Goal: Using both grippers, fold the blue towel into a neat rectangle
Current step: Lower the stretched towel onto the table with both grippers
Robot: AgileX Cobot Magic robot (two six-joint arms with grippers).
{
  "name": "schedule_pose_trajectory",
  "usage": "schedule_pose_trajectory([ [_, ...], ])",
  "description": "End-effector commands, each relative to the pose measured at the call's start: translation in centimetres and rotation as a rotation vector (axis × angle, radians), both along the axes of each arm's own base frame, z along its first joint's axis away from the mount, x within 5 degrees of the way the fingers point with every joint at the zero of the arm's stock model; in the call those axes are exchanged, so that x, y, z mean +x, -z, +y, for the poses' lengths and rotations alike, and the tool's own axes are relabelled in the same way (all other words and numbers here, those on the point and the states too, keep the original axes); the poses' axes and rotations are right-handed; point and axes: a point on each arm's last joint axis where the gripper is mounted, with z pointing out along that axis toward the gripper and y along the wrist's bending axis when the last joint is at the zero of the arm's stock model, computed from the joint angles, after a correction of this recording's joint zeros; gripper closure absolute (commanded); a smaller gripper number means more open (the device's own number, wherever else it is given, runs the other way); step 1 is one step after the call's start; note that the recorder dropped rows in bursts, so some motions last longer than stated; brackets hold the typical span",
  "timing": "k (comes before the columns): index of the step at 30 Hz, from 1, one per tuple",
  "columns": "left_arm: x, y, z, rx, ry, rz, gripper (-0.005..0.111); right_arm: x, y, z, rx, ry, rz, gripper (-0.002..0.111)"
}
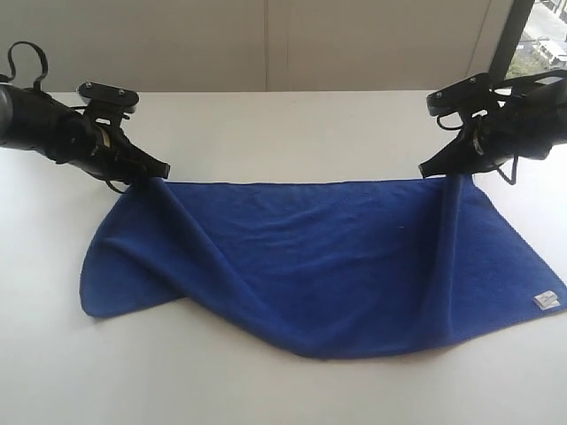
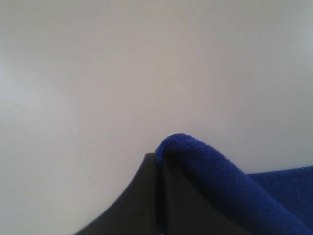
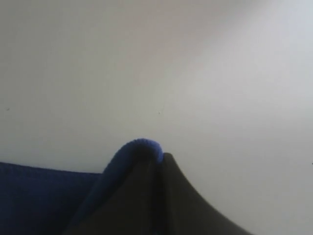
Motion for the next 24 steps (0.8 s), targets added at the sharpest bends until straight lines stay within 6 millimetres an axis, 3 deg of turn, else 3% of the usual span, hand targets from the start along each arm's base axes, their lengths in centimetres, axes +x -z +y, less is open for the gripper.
schedule_pose_trajectory([
  [1,0.1,-0.1,0.2,0.008,-0.001,0.002,0.107,0.1,-0.1,-0.3,0.006,0.006,-0.009,0.108],
  [6,0.1,0.1,0.2,0.025,0.017,0.002,0.107,0.1,-0.1,-0.3,0.005,0.004,-0.009,0.108],
  [17,0.3,1.3,0.0,0.035,0.051,-0.007,0.107,-0.2,-0.1,-3.2,0.033,0.082,-0.027,0.108],
  [24,0.6,1.0,-0.3,0.042,0.098,-0.063,0.107,0.1,-0.3,-2.8,0.066,0.041,-0.064,0.108],
])
